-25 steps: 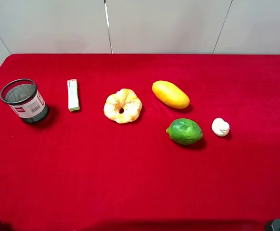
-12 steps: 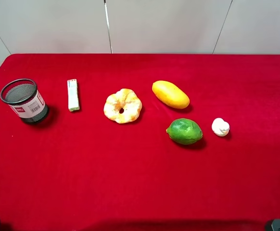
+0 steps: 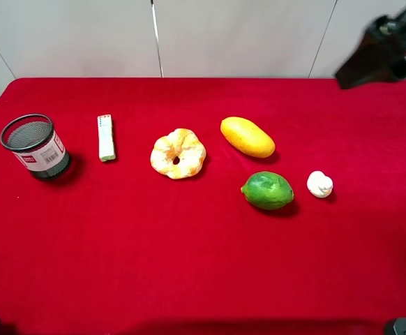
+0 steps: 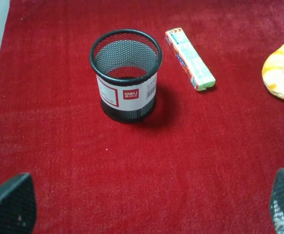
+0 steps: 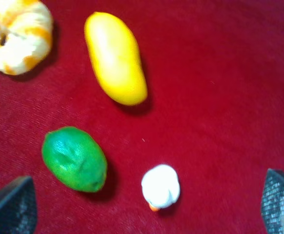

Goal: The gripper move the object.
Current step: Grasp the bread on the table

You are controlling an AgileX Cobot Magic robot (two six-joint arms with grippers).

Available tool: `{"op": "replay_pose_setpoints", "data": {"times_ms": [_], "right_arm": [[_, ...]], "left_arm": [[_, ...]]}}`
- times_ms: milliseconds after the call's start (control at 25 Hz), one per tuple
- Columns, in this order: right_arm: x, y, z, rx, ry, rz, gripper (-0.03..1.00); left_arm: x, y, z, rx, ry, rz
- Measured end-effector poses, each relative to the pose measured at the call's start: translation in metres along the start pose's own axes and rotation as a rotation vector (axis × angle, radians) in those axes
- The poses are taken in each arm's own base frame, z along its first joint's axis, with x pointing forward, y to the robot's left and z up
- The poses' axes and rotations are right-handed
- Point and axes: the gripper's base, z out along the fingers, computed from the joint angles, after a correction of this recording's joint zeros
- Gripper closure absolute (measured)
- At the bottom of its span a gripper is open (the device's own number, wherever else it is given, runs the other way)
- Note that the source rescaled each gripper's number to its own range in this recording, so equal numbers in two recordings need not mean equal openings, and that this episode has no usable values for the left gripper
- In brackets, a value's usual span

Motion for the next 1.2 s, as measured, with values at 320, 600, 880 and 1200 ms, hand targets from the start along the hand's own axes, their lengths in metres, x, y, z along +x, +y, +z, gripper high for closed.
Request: {"op": "replay_pose_setpoints", "data": {"times_ms": [320,600,880,1200], "right_arm": [[-0.042,0.029,0.039,-0.064,0.077,-0.166,-0.03],[-0.067,0.058,0.074,-0.117,0.122,-0.281,-0.03],[-0.095,0.089,0.117,-0.165,0.167,-0.388,-0.03],[-0.115,0.115,0.164,-0.202,0.2,-0.473,-0.03]], "left_arm": [[0.0,0.0,0.0,0.0,0.0,0.0],[0.0,0.0,0.0,0.0,0.0,0.0],[0.0,0.0,0.0,0.0,0.0,0.0],[0.0,0.0,0.0,0.0,0.0,0.0]]}}
